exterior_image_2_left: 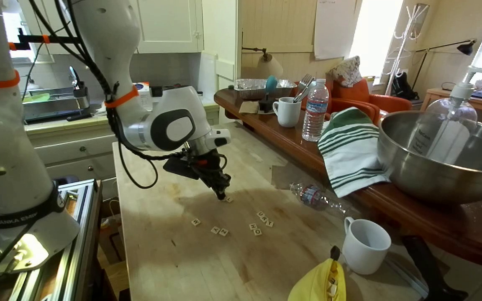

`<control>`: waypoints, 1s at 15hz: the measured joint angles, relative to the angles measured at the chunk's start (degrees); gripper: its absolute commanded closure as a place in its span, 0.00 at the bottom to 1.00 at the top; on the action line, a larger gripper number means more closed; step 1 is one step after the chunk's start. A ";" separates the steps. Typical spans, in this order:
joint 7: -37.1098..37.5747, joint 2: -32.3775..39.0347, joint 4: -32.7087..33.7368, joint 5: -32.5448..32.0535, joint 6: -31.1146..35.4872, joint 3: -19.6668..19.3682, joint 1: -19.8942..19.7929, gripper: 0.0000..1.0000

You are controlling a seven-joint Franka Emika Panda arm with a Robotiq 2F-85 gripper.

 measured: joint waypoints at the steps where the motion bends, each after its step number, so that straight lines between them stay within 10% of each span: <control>1: 0.21 0.05 0.06 0.04 0.00 -0.01 0.00 1.00; 15: 2.55 4.49 5.42 7.44 0.01 0.84 -0.41 1.00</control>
